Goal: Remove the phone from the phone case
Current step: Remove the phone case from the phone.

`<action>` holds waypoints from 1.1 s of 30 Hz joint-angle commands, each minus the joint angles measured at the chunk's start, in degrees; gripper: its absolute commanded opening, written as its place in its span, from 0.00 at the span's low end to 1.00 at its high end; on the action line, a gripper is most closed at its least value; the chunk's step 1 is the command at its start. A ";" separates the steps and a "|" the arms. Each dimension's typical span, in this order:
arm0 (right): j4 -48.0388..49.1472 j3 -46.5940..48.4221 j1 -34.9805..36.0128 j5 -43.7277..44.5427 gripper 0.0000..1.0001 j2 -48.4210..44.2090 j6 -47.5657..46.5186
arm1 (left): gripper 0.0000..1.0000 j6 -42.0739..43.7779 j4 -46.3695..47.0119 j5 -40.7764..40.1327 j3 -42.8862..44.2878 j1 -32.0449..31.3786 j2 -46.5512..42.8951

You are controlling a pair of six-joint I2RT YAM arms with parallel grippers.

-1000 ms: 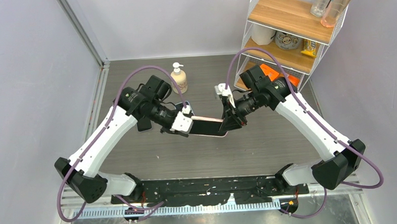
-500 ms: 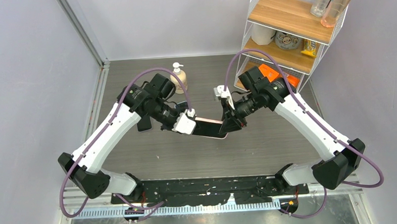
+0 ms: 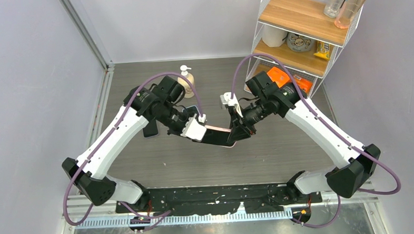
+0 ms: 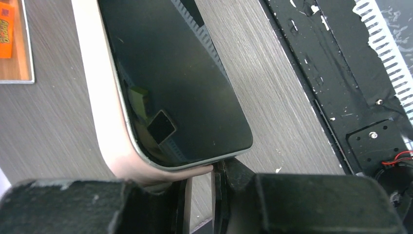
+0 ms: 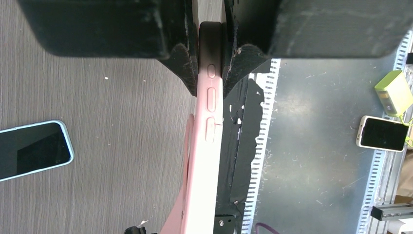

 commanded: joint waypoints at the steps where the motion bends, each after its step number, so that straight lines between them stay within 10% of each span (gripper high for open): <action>1: 4.09 0.00 4.09 -6.29 0.05 -0.82 -0.42 | 0.00 -4.76 19.27 7.39 3.13 -1.85 0.81; 33: 6.83 -4.63 6.44 4.35 0.05 -4.58 -0.04 | 0.00 -33.06 36.38 13.30 -4.23 1.23 -0.23</action>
